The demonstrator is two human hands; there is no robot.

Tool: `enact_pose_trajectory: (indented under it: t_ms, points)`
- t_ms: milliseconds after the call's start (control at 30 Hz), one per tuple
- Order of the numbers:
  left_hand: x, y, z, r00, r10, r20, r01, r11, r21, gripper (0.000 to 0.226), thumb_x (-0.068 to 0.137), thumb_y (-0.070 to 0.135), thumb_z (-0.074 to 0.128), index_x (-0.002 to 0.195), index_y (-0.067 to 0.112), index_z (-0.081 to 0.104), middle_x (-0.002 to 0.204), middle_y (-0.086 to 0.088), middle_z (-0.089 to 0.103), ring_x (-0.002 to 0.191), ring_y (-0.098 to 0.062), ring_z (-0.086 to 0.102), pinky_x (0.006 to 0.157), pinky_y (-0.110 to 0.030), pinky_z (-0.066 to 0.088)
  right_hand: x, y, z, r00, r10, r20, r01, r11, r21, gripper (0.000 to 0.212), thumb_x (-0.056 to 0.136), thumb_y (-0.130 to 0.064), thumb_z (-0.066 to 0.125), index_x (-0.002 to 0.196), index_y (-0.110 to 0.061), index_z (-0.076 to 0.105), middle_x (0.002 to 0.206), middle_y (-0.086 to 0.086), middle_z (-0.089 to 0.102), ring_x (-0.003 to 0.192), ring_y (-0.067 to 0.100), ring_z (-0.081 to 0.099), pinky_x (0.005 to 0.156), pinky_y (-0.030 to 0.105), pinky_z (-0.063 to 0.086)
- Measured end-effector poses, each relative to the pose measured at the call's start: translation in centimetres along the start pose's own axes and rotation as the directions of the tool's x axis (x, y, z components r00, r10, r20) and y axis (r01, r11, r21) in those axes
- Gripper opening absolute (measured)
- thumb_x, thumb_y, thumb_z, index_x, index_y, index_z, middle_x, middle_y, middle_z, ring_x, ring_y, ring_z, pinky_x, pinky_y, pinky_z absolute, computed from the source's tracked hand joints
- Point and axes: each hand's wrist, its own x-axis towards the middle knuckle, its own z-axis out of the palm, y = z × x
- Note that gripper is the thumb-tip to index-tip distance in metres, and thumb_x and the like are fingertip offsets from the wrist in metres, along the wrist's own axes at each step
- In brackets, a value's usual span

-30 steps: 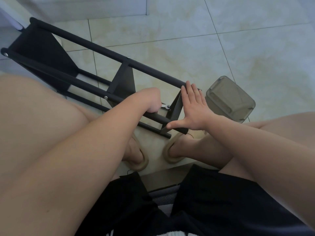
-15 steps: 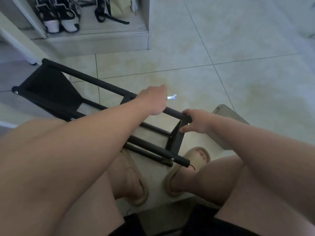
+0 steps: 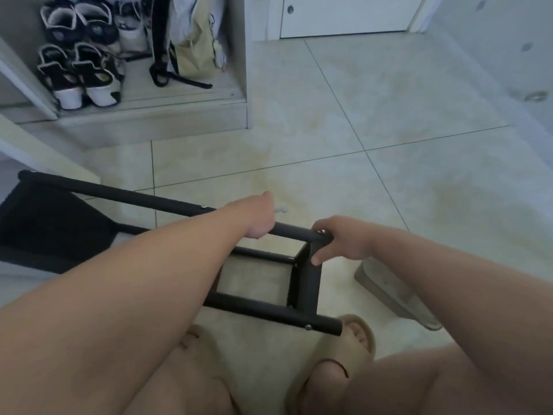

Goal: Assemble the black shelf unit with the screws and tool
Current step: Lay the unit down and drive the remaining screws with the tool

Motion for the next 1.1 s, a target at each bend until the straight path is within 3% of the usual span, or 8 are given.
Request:
enact_pose_trajectory:
  t_ms: [100,233,433,600,733,833,1000,1100]
  points:
    - [1.1,-0.6,-2.0,0.997,0.036,-0.073,-0.037,0.999,-0.019,0.003,0.097,0.006,0.037,0.1,0.008,0.036,0.083,-0.01,0.053,0.07,-0.028,0.05,0.057,-0.038,0.03,0.5,-0.1,-2.2,0.991,-0.042,-0.129,0.044,0.999,0.014,0.048,0.078,-0.041,0.085,0.109,-0.025,0.052,0.091,-0.007,0.056,0.087,0.019,0.054,0.064,0.027,0.038]
    - [1.3,-0.5,-2.8,0.984,0.061,-0.169,-0.062,0.998,-0.002,0.006,0.095,0.004,0.036,0.096,0.009,0.034,0.077,-0.011,0.051,0.057,-0.022,0.044,0.049,-0.037,0.023,0.4,0.1,-3.1,0.965,-0.082,-0.249,0.066,0.995,-0.071,0.053,0.079,-0.042,0.083,0.11,-0.021,0.047,0.095,-0.005,0.056,0.083,0.018,0.054,0.065,0.032,0.039]
    - [0.4,0.1,-2.3,0.991,0.024,-0.135,-0.027,0.999,-0.02,0.008,0.098,0.007,0.041,0.105,0.003,0.038,0.08,-0.009,0.054,0.063,-0.024,0.046,0.058,-0.037,0.034,0.0,0.1,-1.3,0.92,-0.11,-0.376,0.024,0.974,-0.226,0.042,0.088,-0.031,0.075,0.112,-0.017,0.043,0.112,-0.002,0.056,0.095,0.022,0.049,0.078,0.042,0.048]
    - [0.3,0.1,-1.5,1.0,-0.016,-0.004,0.016,0.999,-0.043,0.014,0.098,0.007,0.042,0.112,0.007,0.042,0.093,-0.015,0.062,0.077,-0.029,0.058,0.061,-0.039,0.041,0.9,0.3,-0.2,0.935,-0.079,-0.346,-0.011,0.968,-0.251,0.036,0.09,-0.022,0.071,0.109,-0.018,0.04,0.101,0.002,0.057,0.085,0.026,0.051,0.068,0.038,0.044]
    - [1.9,-0.7,-0.3,0.999,0.002,0.044,-0.001,1.0,-0.003,0.012,0.102,0.011,0.041,0.114,0.008,0.042,0.092,-0.012,0.061,0.072,-0.024,0.057,0.055,-0.032,0.039,3.2,0.5,0.7,0.945,-0.057,-0.322,-0.041,0.957,-0.287,0.043,0.087,-0.023,0.073,0.104,-0.021,0.034,0.092,-0.002,0.054,0.082,0.027,0.056,0.068,0.042,0.052]
    - [4.0,-1.7,0.9,0.999,-0.01,0.042,0.011,0.999,-0.039,0.009,0.101,0.012,0.045,0.104,0.013,0.037,0.085,-0.006,0.055,0.068,-0.019,0.053,0.051,-0.028,0.032,5.9,0.8,0.7,0.945,-0.074,-0.318,-0.031,0.95,-0.311,0.038,0.088,-0.018,0.069,0.104,-0.019,0.034,0.09,-0.001,0.054,0.08,0.027,0.054,0.064,0.04,0.049]
    - [6.6,-2.3,3.5,0.991,-0.029,0.134,0.04,0.996,-0.084,0.011,0.101,0.012,0.046,0.103,0.017,0.037,0.083,-0.002,0.048,0.069,-0.015,0.046,0.052,-0.028,0.029,9.6,2.5,1.0,0.971,-0.075,-0.225,-0.015,0.928,-0.371,0.033,0.089,-0.01,0.06,0.108,-0.016,0.033,0.088,0.005,0.056,0.08,0.032,0.056,0.066,0.044,0.053]
    - [7.7,-3.3,5.1,0.984,-0.049,0.171,0.062,0.995,-0.072,0.006,0.101,0.013,0.045,0.104,0.014,0.04,0.085,-0.003,0.05,0.071,-0.018,0.049,0.053,-0.029,0.032,11.1,3.2,2.0,0.979,-0.087,-0.187,0.009,0.924,-0.381,0.037,0.088,-0.012,0.062,0.107,-0.018,0.031,0.08,-0.001,0.049,0.073,0.028,0.053,0.061,0.043,0.051]
